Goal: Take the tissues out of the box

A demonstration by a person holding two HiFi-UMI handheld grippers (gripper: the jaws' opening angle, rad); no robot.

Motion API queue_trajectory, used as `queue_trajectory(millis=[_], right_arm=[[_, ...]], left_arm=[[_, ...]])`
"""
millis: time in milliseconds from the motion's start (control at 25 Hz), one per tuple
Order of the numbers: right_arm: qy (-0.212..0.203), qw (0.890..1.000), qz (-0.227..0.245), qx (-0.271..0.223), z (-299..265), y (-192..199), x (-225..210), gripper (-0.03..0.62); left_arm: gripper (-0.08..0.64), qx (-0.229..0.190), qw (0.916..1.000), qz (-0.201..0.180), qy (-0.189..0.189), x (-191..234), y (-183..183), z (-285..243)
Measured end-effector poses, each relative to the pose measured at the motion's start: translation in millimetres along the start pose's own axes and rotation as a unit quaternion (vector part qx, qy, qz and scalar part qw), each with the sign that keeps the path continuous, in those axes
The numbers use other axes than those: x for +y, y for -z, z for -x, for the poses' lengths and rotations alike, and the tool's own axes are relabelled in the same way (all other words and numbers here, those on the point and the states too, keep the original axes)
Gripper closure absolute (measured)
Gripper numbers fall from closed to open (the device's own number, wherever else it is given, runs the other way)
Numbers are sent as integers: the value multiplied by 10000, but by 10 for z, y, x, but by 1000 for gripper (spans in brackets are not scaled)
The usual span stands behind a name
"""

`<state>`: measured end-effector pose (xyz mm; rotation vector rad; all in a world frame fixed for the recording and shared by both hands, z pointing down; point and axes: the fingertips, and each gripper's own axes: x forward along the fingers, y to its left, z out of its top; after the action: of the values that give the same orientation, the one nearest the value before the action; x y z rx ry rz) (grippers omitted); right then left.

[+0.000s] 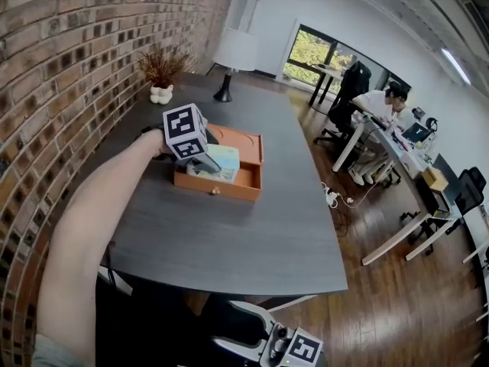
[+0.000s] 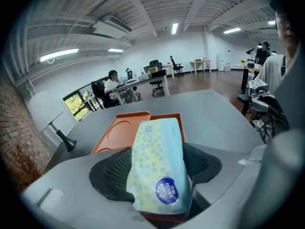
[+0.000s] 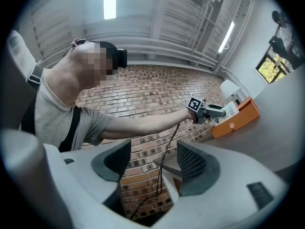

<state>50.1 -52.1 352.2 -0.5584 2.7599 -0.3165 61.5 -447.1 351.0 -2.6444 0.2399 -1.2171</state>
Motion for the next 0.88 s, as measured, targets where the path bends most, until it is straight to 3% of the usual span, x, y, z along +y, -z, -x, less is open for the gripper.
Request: queue_trajectory(millis=[160,280,360,440,480,520,560,600,680,720,760,800,840,880], right_arm=[[6,10000,14,-2,-5,11,1,278],[12,10000,22,-2,-28,17,9,278],[21,10000,55,23,-26,23,5,278],[66,9999,124,77,17,54,-34,278],[93,9998,141,101,36,71,-52,278],[112,9998,133,112,46,82,-61,278],[122,9998,111,105,48,84,-65,278],[122,9999,82,83,46,81,-68,278],[115,9999,31,22,36,67,-69,278],[116,9999,15,-4,30,61,-68,278],[120,9999,3,-24,27,59,-66,278],[124,9999,-14,-42,25,58,-63,278],[122,9999,-43,-65,26,56,-63,278],[114,9998,-90,-97,28,50,-64,278]], left_arm=[[226,-667,9973,-14,-295,58,-309,380],[229,-1609,9857,81,-496,18,-629,870],[230,-2494,9660,296,-619,-90,-804,1278],[232,-3535,9299,761,-676,-268,-861,1680],[232,-4090,9034,1107,-655,-377,-823,1850],[233,-4649,8704,1521,-568,-502,-742,1983],[232,-5188,8308,1973,-409,-649,-629,2076],[232,-5697,7855,2410,-194,-818,-504,2139],[232,-6579,6841,3138,262,-1193,-242,2205],[232,-6913,6340,3439,437,-1376,-102,2206],[232,-7151,5899,3709,554,-1545,38,2182],[232,-7293,5558,3943,614,-1694,168,2137],[232,-7356,5335,4127,636,-1827,274,2086],[232,-7374,5217,4243,637,-1949,347,2043]])
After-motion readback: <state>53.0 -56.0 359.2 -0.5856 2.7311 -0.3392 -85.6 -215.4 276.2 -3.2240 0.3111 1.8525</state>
